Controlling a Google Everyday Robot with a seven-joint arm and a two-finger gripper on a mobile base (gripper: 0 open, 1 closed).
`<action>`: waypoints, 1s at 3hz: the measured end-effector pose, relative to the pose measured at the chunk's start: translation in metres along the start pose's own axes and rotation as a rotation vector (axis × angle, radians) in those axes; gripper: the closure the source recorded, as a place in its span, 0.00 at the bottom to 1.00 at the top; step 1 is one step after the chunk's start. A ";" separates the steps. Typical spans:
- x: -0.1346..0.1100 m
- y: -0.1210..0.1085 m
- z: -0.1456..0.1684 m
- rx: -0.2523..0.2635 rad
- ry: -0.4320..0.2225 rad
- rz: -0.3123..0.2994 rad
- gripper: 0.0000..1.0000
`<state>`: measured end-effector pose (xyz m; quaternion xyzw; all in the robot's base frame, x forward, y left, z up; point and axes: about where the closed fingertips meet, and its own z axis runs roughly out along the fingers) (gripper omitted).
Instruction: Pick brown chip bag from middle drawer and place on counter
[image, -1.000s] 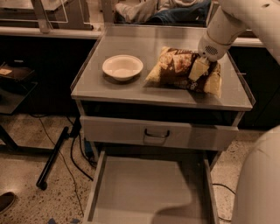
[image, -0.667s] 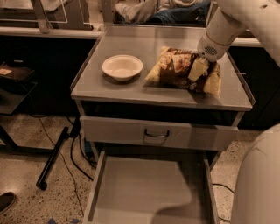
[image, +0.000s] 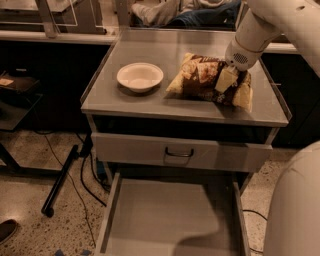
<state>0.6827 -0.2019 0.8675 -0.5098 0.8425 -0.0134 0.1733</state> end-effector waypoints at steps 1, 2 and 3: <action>0.000 0.000 0.000 0.000 0.000 0.000 0.13; 0.000 0.000 0.000 0.000 0.000 0.000 0.00; 0.000 0.000 0.000 0.000 0.000 0.000 0.00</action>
Offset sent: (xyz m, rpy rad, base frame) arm 0.0000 0.0000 0.0000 0.0000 0.0000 0.0000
